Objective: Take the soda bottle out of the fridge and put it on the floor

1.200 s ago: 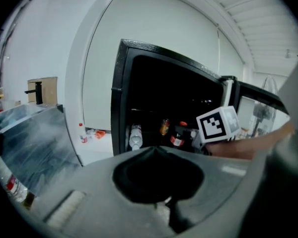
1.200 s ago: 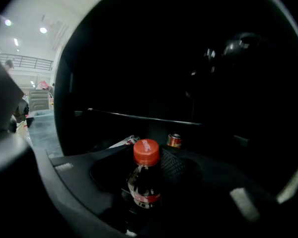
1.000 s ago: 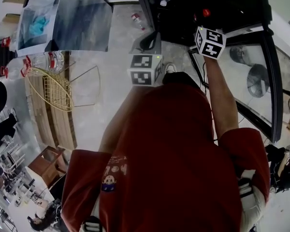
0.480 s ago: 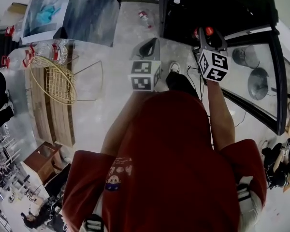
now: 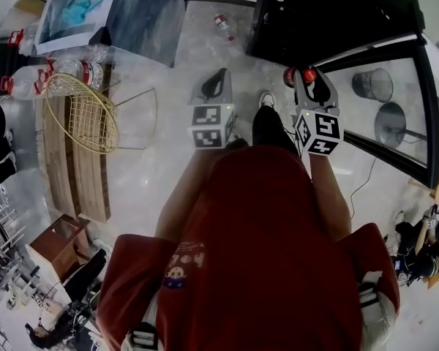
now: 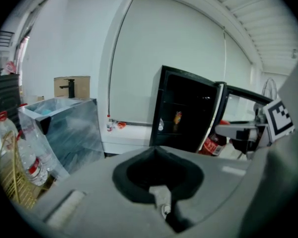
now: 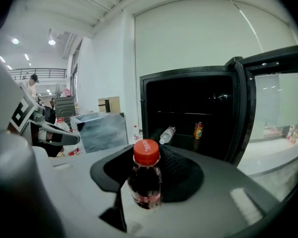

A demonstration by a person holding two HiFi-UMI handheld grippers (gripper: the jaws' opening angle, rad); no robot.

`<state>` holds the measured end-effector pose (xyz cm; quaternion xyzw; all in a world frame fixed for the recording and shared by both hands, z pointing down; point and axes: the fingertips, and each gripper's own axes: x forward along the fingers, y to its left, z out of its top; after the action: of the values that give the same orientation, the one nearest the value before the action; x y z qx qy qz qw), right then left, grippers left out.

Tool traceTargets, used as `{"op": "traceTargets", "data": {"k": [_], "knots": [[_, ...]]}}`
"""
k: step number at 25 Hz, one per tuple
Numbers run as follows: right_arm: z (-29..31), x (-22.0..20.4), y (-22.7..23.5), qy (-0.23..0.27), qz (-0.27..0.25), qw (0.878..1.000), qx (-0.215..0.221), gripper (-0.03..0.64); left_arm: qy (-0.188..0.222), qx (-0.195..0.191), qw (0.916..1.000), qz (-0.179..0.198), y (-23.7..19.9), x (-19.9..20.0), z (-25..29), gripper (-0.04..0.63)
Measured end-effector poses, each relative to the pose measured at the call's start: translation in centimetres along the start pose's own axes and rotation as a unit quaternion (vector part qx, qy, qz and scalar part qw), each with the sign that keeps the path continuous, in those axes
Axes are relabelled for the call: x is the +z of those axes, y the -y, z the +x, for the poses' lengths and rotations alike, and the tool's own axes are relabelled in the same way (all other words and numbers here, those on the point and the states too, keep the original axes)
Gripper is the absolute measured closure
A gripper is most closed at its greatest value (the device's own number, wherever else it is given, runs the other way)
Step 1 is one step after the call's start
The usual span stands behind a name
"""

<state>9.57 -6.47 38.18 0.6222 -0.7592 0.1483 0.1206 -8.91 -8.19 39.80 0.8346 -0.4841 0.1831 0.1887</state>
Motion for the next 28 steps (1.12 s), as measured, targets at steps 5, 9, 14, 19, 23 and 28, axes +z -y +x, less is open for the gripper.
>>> {"op": "traceTargets", "data": {"k": [5,9,14,19,23,28], "knots": [[-2.2,-2.3,-3.4,-0.019,-0.004,1.000,0.013,0.465,0.001,0.017,0.9998,-0.008,-1.9,-2.1,-3.0,0.594],[-3.6,-3.5,-6.0,-0.026,-0.015,0.999,0.027,0.464,0.004,0.021,0.9997,-0.009,-2.7,-3.5,-5.3,0.595],[-4.4,-4.3,-8.1,-0.036,-0.023,0.998,0.038,0.465,0.001,0.027,0.9995,-0.017,-3.6,-5.2,-7.3,0.595],[-4.4,-4.8,-9.4,-0.056,-0.035,0.996,0.060,0.465,-0.007,0.040,0.9988,-0.027,-4.2,-6.0,-8.9,0.595],[-3.9,-5.0,-9.6,-0.060,-0.048,0.993,0.088,0.464,-0.007,0.068,0.9972,-0.030,-5.1,-6.3,-10.0,0.595],[-2.8,-4.0,-8.8,-0.053,-0.061,0.990,0.115,0.463,-0.008,0.098,0.9945,-0.035,-5.3,-6.0,-10.5,0.595]]}}
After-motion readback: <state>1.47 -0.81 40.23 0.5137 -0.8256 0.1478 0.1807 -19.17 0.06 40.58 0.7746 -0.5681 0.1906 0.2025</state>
